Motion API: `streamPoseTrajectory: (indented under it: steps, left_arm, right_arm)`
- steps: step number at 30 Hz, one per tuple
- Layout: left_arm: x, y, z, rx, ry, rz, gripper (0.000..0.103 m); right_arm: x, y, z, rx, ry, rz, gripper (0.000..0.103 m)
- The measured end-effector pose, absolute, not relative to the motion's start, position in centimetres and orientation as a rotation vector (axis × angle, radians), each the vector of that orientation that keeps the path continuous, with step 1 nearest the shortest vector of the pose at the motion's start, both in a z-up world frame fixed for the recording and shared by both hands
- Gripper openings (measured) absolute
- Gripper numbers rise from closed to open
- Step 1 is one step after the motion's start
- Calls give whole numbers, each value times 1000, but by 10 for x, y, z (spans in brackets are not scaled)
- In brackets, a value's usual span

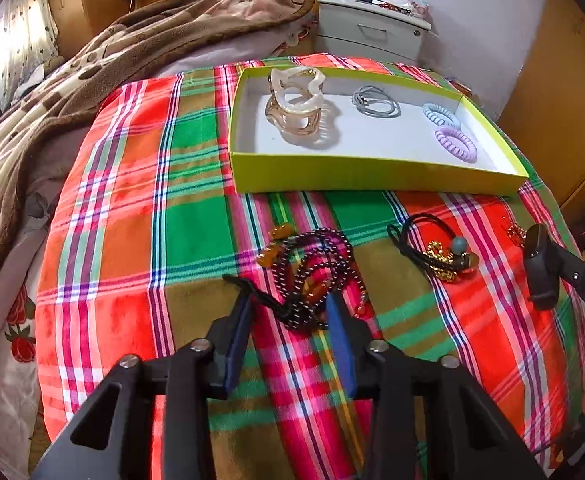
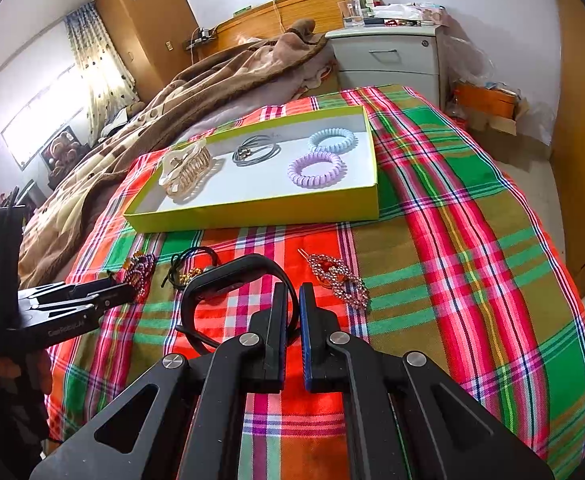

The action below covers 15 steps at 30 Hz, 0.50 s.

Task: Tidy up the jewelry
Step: 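Grasp the black band with the right gripper while the left gripper grasps the dark beaded bracelets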

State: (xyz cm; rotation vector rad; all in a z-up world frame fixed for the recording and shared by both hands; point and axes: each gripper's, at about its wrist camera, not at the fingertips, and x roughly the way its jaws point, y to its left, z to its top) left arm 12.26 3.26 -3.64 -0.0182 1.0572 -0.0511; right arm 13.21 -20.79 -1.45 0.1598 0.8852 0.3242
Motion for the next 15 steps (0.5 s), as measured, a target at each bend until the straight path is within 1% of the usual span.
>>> streamPoseTrajectory:
  steps: [2, 4, 10, 15]
  left_arm:
    - [123, 34, -36, -32, 1057, -60, 22]
    - [123, 36, -36, -45, 1056, -70, 18]
    - [124, 43, -35, -106, 1041, -86, 16]
    - [120, 46, -24, -125, 998, -101, 16]
  right_arm:
    - [132, -208, -15, 162, 885, 326, 6]
    - [132, -208, -15, 160, 886, 327, 6]
    - [132, -207, -13, 160, 881, 320, 6]
    - [130, -208, -10, 161, 869, 315, 6]
